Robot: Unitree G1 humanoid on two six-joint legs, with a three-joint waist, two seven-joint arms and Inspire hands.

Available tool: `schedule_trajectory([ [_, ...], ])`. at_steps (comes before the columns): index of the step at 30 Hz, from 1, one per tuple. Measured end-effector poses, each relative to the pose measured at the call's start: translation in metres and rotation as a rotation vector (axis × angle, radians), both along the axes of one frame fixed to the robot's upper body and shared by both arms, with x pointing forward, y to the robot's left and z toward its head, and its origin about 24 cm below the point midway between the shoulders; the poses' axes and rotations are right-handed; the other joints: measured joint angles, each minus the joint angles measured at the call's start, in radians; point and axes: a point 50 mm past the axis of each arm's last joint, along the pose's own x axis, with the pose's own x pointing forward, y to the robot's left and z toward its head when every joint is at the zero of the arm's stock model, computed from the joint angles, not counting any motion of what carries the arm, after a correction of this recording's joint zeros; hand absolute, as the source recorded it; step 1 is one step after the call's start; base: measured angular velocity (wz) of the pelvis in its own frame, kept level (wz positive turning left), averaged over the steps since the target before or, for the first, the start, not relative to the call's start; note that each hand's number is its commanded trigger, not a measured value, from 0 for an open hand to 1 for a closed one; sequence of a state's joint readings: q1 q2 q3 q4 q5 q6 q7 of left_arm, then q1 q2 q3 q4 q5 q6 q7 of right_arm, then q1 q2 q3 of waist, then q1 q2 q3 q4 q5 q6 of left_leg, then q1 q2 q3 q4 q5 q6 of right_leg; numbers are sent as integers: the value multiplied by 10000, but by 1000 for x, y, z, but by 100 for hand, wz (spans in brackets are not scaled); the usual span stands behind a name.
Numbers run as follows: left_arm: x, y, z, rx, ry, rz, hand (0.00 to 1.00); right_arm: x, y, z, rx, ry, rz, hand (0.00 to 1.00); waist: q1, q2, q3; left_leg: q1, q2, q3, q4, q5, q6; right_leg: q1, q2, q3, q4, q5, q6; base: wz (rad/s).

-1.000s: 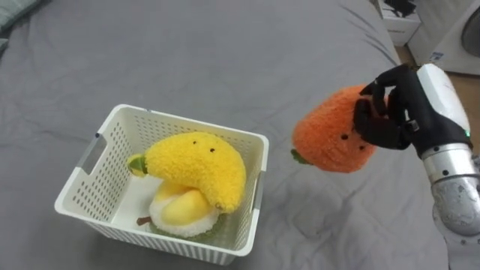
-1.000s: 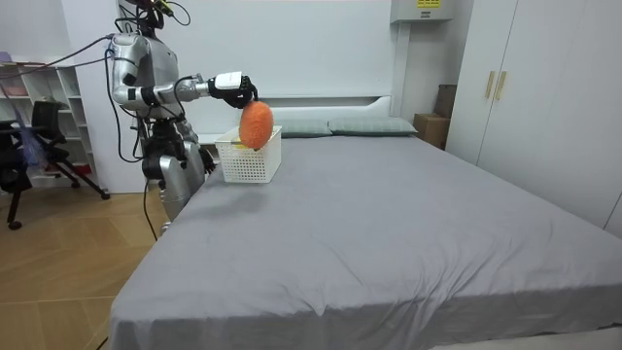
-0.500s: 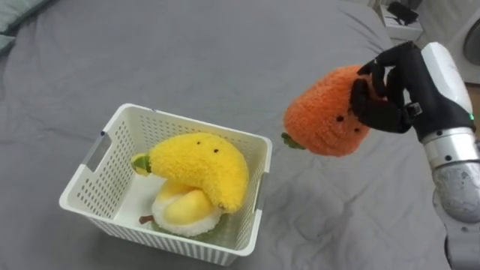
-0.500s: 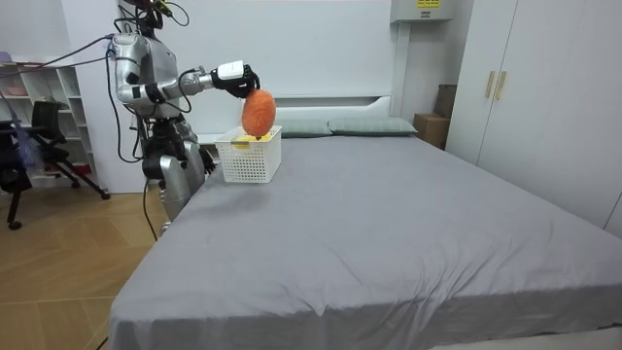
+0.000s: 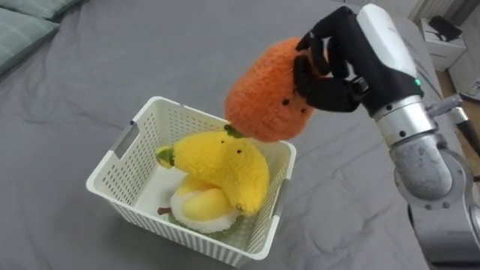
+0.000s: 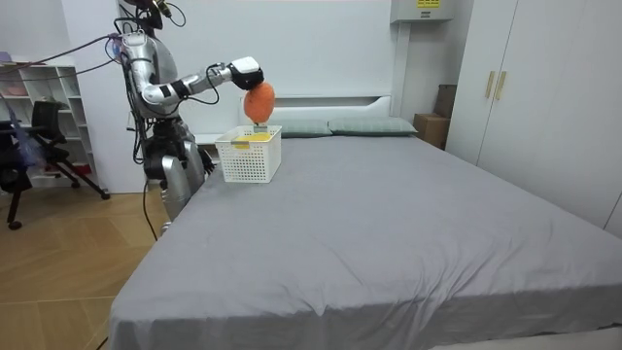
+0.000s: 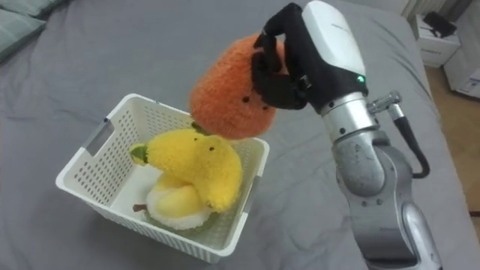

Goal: Collect toys from the bed

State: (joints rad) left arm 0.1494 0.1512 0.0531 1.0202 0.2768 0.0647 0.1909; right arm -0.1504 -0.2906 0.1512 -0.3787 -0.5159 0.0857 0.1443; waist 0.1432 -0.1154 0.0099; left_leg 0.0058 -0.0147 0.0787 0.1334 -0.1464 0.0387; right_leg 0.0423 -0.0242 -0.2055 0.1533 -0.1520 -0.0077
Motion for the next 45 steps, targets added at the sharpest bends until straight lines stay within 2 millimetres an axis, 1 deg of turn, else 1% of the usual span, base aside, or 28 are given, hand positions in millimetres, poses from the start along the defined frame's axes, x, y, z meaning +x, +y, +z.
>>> schedule_trajectory([
  [2, 3, -5, -1, -118, -71, 1, 0, 0, 11, -2, -44, 311, 559, 100, 74, 12, 8, -21, 1, -14, 2, 2, -1, -21, -6, -55, 2, 0, 0, 2],
  [7, 6, -6, -1, -165, -142, -14, 0, -1, 27, -5, -236, 622, 1305, 100, 320, -2, 1, -39, 4, -44, -18, 5, -5, -25, -8, -170, -5, 0, 1, 1],
  [10, 8, -7, 0, -151, -163, -143, 0, -1, 38, -6, -316, 811, 1764, 100, 456, -63, -10, -65, 4, -44, 4, 6, -5, -65, -4, -169, -11, 0, 1, 0],
  [13, 11, -7, 0, -38, -222, -259, 0, -3, 51, -11, -487, 1248, 2334, 100, 564, -157, 17, -70, 4, -48, 7, 7, -6, -63, 14, -169, -19, 0, 1, 0],
  [15, 11, -7, 0, -3, -232, -262, 0, -5, 58, -14, -608, 1452, 2679, 100, 655, -207, 6, -67, 1, -52, 3, 6, -5, -63, 52, -166, -20, 1, 1, 0],
  [17, 13, -6, 1, 58, -267, -293, 0, -6, 66, -20, -680, 1790, 2968, 100, 825, -255, 25, -50, 1, -66, -3, 6, -5, -57, 61, -139, -21, 1, 1, -2],
  [18, 13, -6, 1, 70, -278, -295, 0, -7, 68, -23, -734, 1926, 3040, 100, 846, -259, 27, -53, 0, -87, 0, 6, -5, -55, 60, -139, -21, 1, 1, 4],
  [20, 13, -6, 1, 96, -291, -295, 0, -6, 72, -34, -901, 2515, 3259, 100, 972, -311, 44, -21, -1, -130, 7, 7, -7, 4, 61, -142, -27, 1, 1, 6],
  [21, 13, -6, 1, 99, -292, -293, 0, -5, 73, -38, -936, 2681, 3271, 97, 1008, -315, 47, -7, -1, -138, 10, 7, -6, 27, 61, -145, -30, 1, 1, 4],
  [22, 13, -6, 1, 140, -303, -282, 0, -4, 73, -43, -1009, 2962, 3263, 85, 1061, -317, 65, 17, -7, -168, 5, 7, -6, 72, 59, -163, -34, 1, 1, 8],
  [23, 13, -5, 1, 217, -296, -250, 0, -3, 72, -47, -1022, 3153, 3184, 33, 1096, -318, 68, -2, -16, -228, -2, 4, -7, 84, 58, -166, -34, 1, 2, 10],
  [24, 13, -5, 1, 249, -287, -242, 0, -2, 72, -48, -1022, 3207, 3143, 4, 1102, -325, 70, -10, -17, -245, 1, 4, -7, 83, 58, -164, -34, 1, 2, 7],
  [25, 11, -4, 1, 298, -222, -261, 0, -2, 72, -49, -1010, 3251, 3135, 0, 1124, -331, 73, -16, -15, -249, 6, 5, -9, 82, 58, -174, -34, 1, 2, 3],
  [29, 7, -2, 1, 351, -91, -306, 0, 1, 72, -57, -1023, 3587, 3004, 0, 1123, -357, 65, -80, -12, -270, 29, 6, -22, 47, 64, -204, -34, 1, 1, 0],
  [31, 7, 0, 1, 373, -82, -321, 0, 1, 72, -59, -1039, 3680, 2979, 0, 1123, -415, 35, -153, -11, -271, 37, 16, -33, -29, 67, -227, -28, 3, -1, 0],
  [35, 5, 5, 1, 457, 36, -331, 0, 2, 73, -65, -1003, 3933, 2968, 0, 1122, -505, 54, -165, -8, -258, 27, 23, -39, -57, 71, -248, -26, 4, -2, 0],
  [41, 1, 7, 1, 499, 189, -302, 0, 3, 71, -73, -1084, 4262, 2844, 0, 1124, -536, 63, -183, -6, -243, 18, 21, -38, -80, 73, -243, -29, 4, -2, 0],
  [45, 2, 6, 1, 495, 180, -303, 0, 3, 71, -73, -1084, 4272, 2842, 0, 1123, -536, 63, -189, 0, -233, 21, 20, -39, -86, 75, -220, -29, 4, -2, 0],
])
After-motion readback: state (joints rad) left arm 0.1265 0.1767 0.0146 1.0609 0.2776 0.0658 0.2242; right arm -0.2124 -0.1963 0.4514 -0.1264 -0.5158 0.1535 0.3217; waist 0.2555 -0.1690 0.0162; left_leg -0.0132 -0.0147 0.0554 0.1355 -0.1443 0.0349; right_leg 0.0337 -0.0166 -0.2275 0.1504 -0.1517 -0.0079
